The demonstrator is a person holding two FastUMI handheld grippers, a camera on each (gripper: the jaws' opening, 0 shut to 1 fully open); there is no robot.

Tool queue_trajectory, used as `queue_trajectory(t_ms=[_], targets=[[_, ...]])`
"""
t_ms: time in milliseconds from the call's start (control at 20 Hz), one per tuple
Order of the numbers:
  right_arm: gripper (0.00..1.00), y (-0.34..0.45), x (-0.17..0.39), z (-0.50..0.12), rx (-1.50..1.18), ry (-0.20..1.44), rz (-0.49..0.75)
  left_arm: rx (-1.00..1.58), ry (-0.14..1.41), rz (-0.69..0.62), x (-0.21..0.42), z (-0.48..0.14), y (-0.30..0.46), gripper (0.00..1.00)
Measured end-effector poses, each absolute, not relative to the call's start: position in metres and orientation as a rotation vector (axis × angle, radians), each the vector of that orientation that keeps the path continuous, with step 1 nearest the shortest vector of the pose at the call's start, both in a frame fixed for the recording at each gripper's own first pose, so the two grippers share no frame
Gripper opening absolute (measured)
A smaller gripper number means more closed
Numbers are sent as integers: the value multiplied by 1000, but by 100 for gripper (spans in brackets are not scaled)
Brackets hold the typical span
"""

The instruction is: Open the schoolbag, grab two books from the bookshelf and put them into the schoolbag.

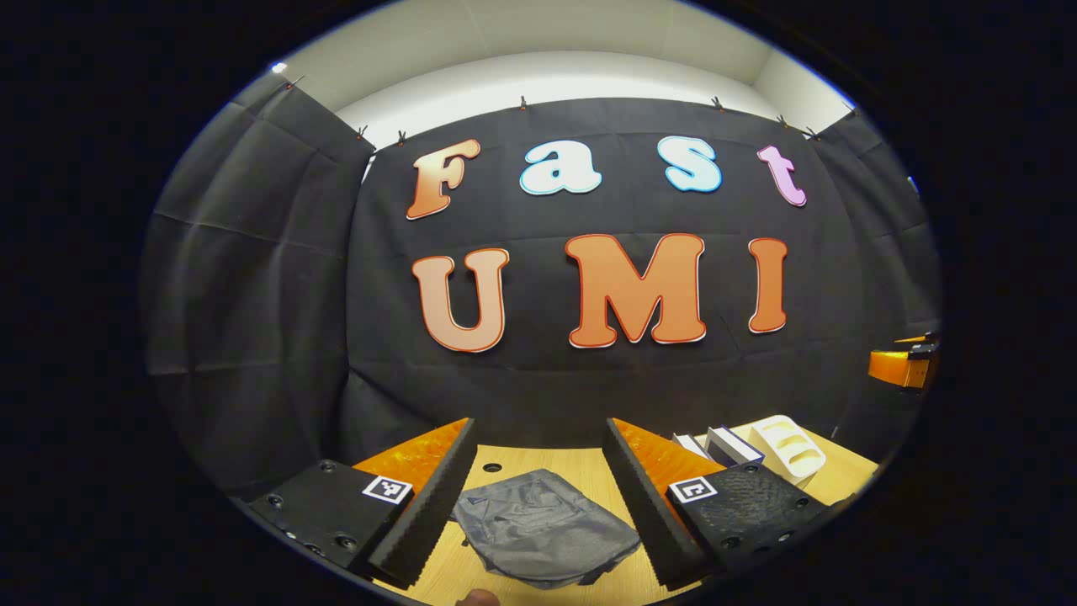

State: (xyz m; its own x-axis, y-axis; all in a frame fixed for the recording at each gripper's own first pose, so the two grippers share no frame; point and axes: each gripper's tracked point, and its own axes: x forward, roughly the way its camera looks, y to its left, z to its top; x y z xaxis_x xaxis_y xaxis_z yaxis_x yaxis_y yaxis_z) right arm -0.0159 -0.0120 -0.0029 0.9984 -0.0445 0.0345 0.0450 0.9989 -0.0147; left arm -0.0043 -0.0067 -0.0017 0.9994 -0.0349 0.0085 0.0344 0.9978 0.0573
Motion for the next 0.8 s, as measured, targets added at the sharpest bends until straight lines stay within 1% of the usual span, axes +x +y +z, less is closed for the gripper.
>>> queue_trajectory(t_ms=[50, 100, 150, 200, 300, 350, 600, 800], targets=[[97, -13, -17, -3, -23, -36, -48, 66, -6, -31, -2, -4, -5, 95], [100, -14, -16, -4, -29, -34, -52, 83, -2, -25, 0, -6, -2, 96], [100, -16, -16, -7, -32, -26, -55, 108, 5, -20, 3, -11, 0, 96], [98, -16, -15, -11, -31, -16, -58, 141, 15, -21, 6, -17, 1, 95], [98, -17, -14, -16, -22, 2, -61, 194, 37, -39, 10, -31, -1, 96], [98, -18, -13, -20, -21, 11, -64, 219, 62, -46, 14, -45, -1, 98], [98, -30, -14, -28, -44, 33, -102, 359, 150, -74, 21, -109, -8, 97], [98, -47, -17, -41, -56, 62, -150, 460, 240, -111, 25, -174, -15, 97]])
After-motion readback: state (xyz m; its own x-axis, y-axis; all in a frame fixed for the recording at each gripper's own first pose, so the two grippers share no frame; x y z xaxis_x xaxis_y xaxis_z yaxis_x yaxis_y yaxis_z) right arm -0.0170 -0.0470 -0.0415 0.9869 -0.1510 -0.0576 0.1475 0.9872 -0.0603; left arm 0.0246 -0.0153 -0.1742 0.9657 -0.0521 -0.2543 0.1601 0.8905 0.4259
